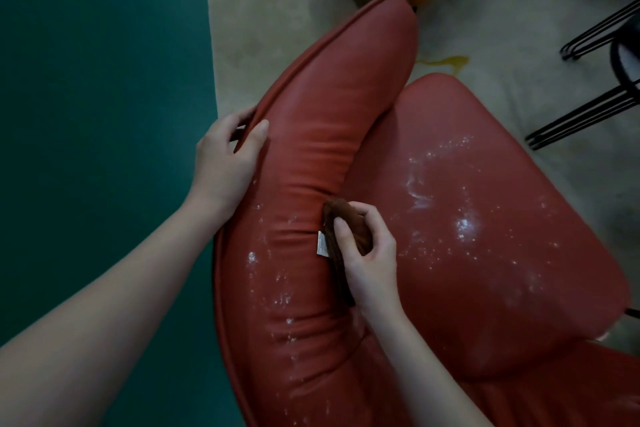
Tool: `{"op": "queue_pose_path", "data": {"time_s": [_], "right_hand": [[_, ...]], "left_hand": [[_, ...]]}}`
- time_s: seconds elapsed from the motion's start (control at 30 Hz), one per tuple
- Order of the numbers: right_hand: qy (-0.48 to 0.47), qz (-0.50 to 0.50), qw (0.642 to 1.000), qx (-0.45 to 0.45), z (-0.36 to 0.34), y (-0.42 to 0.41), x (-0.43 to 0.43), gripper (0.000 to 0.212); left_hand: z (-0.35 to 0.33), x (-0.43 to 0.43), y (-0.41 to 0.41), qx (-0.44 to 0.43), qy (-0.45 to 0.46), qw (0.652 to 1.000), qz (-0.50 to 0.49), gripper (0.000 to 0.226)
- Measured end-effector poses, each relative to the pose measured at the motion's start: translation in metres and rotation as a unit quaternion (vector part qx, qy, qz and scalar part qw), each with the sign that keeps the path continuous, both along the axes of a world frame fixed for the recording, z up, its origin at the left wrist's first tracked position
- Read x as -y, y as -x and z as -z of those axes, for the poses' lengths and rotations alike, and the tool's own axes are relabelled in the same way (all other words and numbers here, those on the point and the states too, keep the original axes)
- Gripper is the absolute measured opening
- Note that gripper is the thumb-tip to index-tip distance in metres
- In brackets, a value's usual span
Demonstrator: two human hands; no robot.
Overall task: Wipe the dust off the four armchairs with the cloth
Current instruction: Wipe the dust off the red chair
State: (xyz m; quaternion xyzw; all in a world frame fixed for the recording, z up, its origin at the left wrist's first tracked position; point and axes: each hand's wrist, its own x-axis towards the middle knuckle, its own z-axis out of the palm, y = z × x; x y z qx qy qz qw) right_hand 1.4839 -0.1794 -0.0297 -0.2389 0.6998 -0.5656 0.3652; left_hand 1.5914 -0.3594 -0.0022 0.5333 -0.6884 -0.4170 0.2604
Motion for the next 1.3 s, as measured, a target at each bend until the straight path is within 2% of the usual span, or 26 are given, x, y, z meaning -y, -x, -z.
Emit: {"op": "queue_pose_path", "data": {"time_s": [0.2,0.33,0.43,0.53,0.67,0.73,0.9,1.0,1.1,1.2,1.3], "right_hand": [[0.01,0.008,0.995,-0.097,-0.022,-0.014,0.018,0.01],[0.022,-0.003,0.979,-0.201,-0.032,-0.02,0.036,0.016],[0.035,-0.056,0.965,-0.255,-0.036,-0.028,0.029,0.016],[0.053,-0.112,0.956,-0.266,-0.042,-0.03,0.02,0.015],[0.055,-0.074,0.955,-0.281,-0.046,-0.019,0.044,0.017],[0.054,-0.09,0.949,-0.297,-0.046,-0.02,0.059,0.016],[0.067,-0.225,0.909,-0.345,-0.053,-0.026,0.051,0.017],[0.079,-0.219,0.907,-0.352,-0.063,-0.009,0.07,0.017],[0.069,-0.211,0.888,-0.403,-0.063,0.007,0.111,0.018],[0.028,-0.282,0.857,-0.429,-0.055,0.013,0.132,0.02],[0.033,-0.336,0.84,-0.425,-0.057,0.017,0.131,0.02]], "left_hand": [[-0.001,0.001,-0.008,-0.092,-0.061,0.993,-0.04,0.032],[-0.001,-0.016,-0.022,-0.063,-0.02,0.998,0.01,0.035],[0.001,-0.032,-0.04,-0.076,-0.02,0.997,0.012,0.036],[-0.001,-0.043,-0.05,-0.103,-0.044,0.994,-0.001,0.035],[-0.003,-0.056,-0.059,-0.138,-0.07,0.988,-0.024,0.035],[-0.003,-0.061,-0.063,-0.156,-0.086,0.983,-0.035,0.036],[0.0,-0.07,-0.069,-0.176,-0.075,0.981,-0.042,0.033],[0.002,-0.073,-0.07,-0.194,-0.092,0.975,-0.053,0.032],[0.004,-0.072,-0.07,-0.192,-0.112,0.973,-0.059,0.036],[0.005,-0.072,-0.071,-0.204,-0.129,0.968,-0.063,0.039],[0.005,-0.072,-0.071,-0.21,-0.134,0.966,-0.066,0.033]]}}
